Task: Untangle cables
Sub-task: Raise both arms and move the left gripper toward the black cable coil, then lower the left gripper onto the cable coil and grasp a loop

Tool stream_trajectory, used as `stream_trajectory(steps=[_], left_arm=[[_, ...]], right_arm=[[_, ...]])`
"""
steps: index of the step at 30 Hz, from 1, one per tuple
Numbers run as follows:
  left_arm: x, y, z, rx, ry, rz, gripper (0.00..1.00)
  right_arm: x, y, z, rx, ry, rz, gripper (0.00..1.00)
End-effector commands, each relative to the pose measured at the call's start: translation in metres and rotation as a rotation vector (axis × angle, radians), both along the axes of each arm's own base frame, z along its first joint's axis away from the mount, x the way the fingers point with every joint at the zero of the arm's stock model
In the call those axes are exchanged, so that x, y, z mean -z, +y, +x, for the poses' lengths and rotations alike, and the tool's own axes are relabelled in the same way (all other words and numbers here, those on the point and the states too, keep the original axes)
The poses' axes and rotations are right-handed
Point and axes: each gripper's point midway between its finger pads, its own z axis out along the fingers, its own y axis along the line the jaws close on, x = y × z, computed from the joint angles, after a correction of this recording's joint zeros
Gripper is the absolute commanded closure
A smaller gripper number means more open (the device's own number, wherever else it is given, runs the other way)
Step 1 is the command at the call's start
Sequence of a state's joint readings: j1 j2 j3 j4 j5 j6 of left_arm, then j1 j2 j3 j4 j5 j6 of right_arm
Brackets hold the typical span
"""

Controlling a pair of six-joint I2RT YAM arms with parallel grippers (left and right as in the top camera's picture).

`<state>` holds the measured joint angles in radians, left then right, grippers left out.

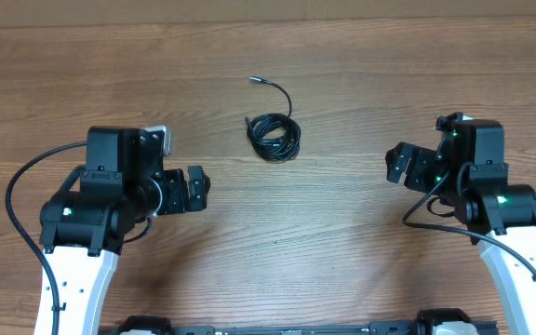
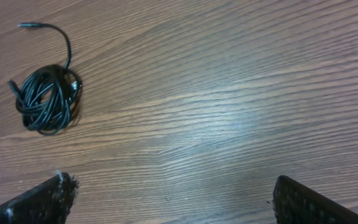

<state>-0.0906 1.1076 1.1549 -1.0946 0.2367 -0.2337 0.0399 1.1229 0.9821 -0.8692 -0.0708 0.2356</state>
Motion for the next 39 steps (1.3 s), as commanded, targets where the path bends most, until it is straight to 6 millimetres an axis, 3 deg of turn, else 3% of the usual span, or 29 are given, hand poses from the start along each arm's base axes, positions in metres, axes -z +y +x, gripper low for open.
stream_trajectory(steps=[1, 6, 14, 19, 26, 32, 39], left_arm=[[-0.014, -0.002, 0.012, -0.066, -0.034, -0.062, 0.0], [-0.026, -0.005, 0.035, -0.076, -0.123, -0.088, 0.0], [-0.01, -0.008, 0.056, -0.074, -0.076, -0.083, 0.0], [-0.017, -0.011, 0.075, -0.036, -0.066, -0.058, 0.0], [-0.027, -0.032, 0.114, 0.032, -0.1, -0.044, 0.0], [0.007, -0.067, 0.139, 0.101, -0.072, -0.047, 0.06], [0.085, -0.096, 0.149, -0.063, 0.168, -0.12, 0.09]], right_arm=[[-0.013, 0.003, 0.004, -0.011, -0.032, 0.019, 0.0], [-0.01, 0.003, 0.0, -0.011, -0.015, 0.019, 0.0], [-0.01, 0.004, 0.0, -0.015, -0.014, 0.024, 0.0], [-0.011, 0.004, 0.001, -0.015, -0.018, 0.024, 0.0], [-0.011, 0.004, 0.001, -0.015, -0.017, 0.024, 0.0], [-0.011, 0.004, 0.001, -0.015, -0.017, 0.024, 0.0], [-0.01, 0.004, 0.0, -0.015, -0.015, 0.024, 0.0]])
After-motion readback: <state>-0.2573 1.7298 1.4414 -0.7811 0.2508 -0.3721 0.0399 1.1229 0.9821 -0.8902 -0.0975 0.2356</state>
